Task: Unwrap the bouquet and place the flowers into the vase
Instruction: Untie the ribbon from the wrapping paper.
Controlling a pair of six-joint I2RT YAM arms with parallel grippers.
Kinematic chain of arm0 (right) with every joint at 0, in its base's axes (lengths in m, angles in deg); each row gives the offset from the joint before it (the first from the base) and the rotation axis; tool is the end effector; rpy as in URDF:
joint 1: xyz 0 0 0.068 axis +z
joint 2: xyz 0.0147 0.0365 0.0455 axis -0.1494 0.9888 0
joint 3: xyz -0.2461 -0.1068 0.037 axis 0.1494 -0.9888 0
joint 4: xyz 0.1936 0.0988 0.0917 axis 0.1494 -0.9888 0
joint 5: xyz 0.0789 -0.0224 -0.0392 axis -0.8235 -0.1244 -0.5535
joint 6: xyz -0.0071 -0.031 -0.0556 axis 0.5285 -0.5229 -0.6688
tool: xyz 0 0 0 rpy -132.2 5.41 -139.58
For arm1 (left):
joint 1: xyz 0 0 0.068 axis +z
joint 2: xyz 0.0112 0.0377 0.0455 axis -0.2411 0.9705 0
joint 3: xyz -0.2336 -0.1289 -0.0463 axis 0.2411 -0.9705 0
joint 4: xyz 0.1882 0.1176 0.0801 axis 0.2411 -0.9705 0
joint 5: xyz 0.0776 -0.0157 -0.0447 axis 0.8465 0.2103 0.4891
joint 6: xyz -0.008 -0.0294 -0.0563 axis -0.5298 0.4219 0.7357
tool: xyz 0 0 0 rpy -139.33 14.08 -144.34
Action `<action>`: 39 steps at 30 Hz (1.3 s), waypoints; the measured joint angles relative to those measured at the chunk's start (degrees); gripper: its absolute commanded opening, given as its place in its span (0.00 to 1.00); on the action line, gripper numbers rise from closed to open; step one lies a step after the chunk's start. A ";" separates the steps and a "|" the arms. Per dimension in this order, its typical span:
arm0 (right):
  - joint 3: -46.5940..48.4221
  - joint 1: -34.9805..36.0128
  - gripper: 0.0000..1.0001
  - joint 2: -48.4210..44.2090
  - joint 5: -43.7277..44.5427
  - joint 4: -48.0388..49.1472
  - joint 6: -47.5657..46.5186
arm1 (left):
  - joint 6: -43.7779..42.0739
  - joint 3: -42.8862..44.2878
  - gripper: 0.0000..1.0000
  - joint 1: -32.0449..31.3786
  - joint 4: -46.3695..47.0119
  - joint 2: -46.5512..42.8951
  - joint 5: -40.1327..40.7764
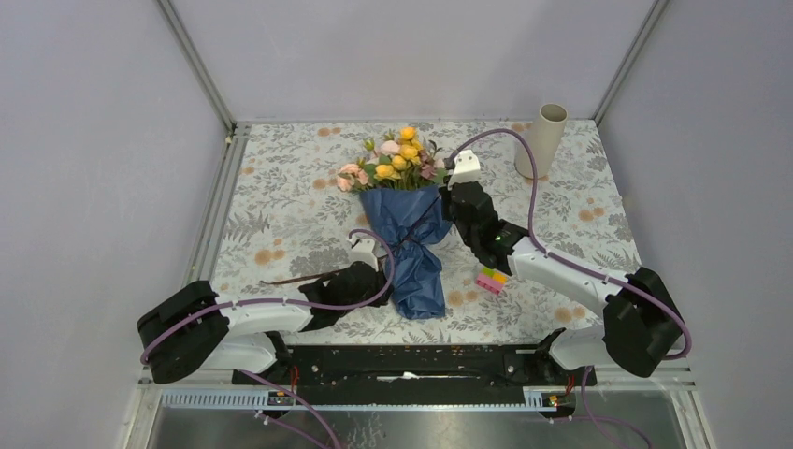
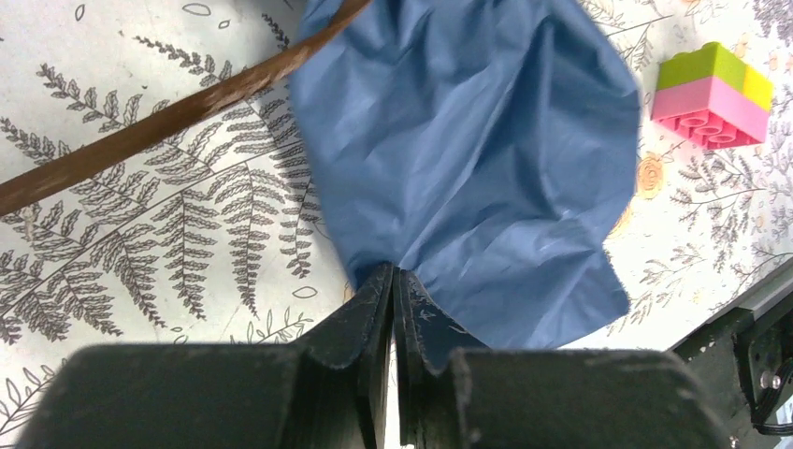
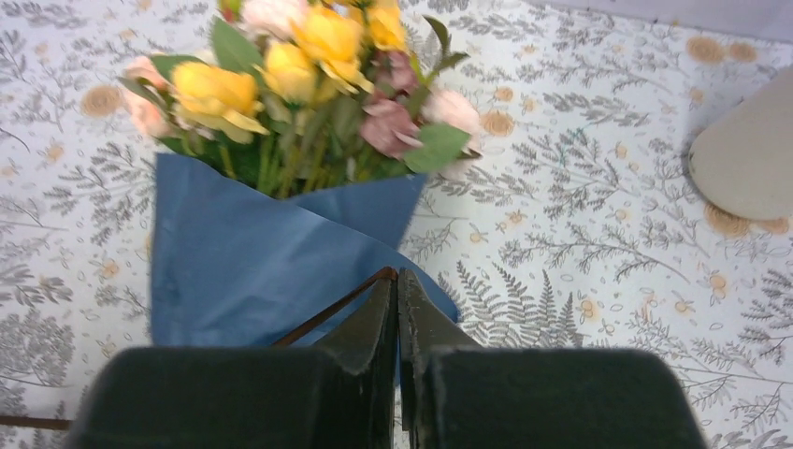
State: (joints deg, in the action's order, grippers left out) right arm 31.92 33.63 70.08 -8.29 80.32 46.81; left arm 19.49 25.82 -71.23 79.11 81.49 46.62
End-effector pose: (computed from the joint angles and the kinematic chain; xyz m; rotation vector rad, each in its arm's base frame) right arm 0.2375 0.1836 0.2857 -0.2191 1.7782 0.1540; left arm 0.1281 -0.1771 0.1586 0.1117 2.2906 -0.7026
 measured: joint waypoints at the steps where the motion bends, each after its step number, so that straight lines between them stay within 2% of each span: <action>1: 1.09 0.00 0.00 0.00 0.11 -0.61 -0.02 | 0.00 0.00 0.09 0.00 -0.31 0.00 0.00; 9: 4.87 0.33 0.01 0.07 -0.55 -4.83 -0.42 | -0.07 0.00 0.10 0.00 -1.79 0.00 -0.02; 10: 4.87 0.42 0.05 0.07 -0.70 -5.31 -0.39 | -0.13 0.13 0.15 0.00 -2.29 -0.02 0.00; 13: 4.87 0.50 0.31 0.04 -1.03 -6.56 -0.07 | -0.85 1.40 0.29 0.00 -4.92 -0.35 0.00; 16: 4.87 0.57 0.58 -0.68 -1.62 -8.28 0.59 | -1.92 3.89 0.54 -0.04 -8.11 -1.84 0.07; 19: 4.87 0.61 0.73 -2.58 -2.08 -11.06 1.22 | -3.15 7.65 0.72 -0.04 -11.65 -4.44 0.79; 23: 4.85 0.61 0.85 -6.36 -2.12 -16.28 2.51 | -4.94 12.59 0.82 -0.04 -16.02 -9.20 2.75; 27: 3.78 0.59 0.90 -11.06 -1.81 -21.42 4.79 | -6.21 16.04 0.85 0.79 -21.14 -12.48 4.37; 31: 2.91 0.44 0.90 -15.26 -1.84 -27.50 7.13 | -7.43 19.65 0.87 5.38 -27.45 -13.16 3.08; 36: 2.89 -0.55 0.92 -17.64 -3.04 -34.05 9.35 | -9.53 24.96 0.88 13.29 -36.44 -13.14 -3.21; 39: 2.95 -3.39 0.91 -17.77 -7.23 -38.56 9.90 | -12.13 31.21 0.88 17.22 -41.97 -13.00 -8.61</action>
State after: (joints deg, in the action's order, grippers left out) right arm 34.87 30.24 52.31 -15.52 41.76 56.71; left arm 7.36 57.03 -54.00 37.15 68.49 38.01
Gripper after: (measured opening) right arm 0.919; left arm 0.874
